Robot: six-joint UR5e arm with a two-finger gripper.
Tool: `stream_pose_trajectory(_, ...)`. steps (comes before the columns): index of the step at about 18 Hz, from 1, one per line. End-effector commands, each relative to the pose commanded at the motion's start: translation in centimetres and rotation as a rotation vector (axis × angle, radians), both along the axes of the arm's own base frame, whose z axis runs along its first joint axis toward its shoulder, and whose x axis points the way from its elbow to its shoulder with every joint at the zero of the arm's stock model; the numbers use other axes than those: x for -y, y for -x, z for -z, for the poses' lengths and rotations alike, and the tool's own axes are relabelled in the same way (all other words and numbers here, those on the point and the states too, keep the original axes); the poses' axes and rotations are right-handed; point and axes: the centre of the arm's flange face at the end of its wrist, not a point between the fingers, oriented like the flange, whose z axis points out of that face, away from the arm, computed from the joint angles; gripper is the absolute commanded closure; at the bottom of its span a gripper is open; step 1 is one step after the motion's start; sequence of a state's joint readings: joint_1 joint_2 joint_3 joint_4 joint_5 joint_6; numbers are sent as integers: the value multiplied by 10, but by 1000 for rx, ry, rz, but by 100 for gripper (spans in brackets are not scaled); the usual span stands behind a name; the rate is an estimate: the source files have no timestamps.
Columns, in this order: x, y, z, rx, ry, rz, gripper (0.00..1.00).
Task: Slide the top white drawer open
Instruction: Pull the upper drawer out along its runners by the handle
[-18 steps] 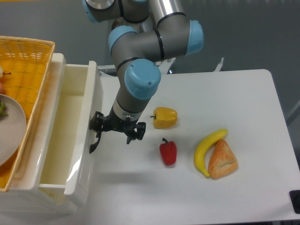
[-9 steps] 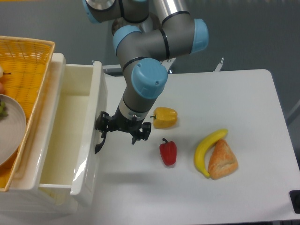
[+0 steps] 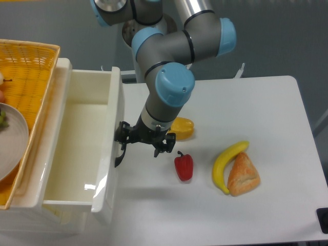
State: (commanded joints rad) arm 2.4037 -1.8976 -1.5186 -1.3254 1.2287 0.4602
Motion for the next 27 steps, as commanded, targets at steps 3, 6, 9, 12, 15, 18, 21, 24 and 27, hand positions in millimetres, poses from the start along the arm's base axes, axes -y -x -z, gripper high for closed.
stream_pose_trajectory(3,-1,1,1,1,-4,1,0)
stream_pose_trajectory(6,-2,2,3,2,-1,1,0)
stream_pose_trajectory(9,0,5,4,4,2,-5,0)
stream_pose_trajectory(12,1,9,10,8,4,8,0)
stream_pose_trajectory(15,2,13,7,6,-2,3,0)
stream_pose_trajectory(18,1,14,3,4,-8,3,0)
stream_pose_trajectory(21,1,13,1,11,-4,1,0)
stream_pose_trajectory(24,4,17,0,8,-4,-5,0)
stream_pose_trajectory(27,10,25,-2,5,-6,-19,0)
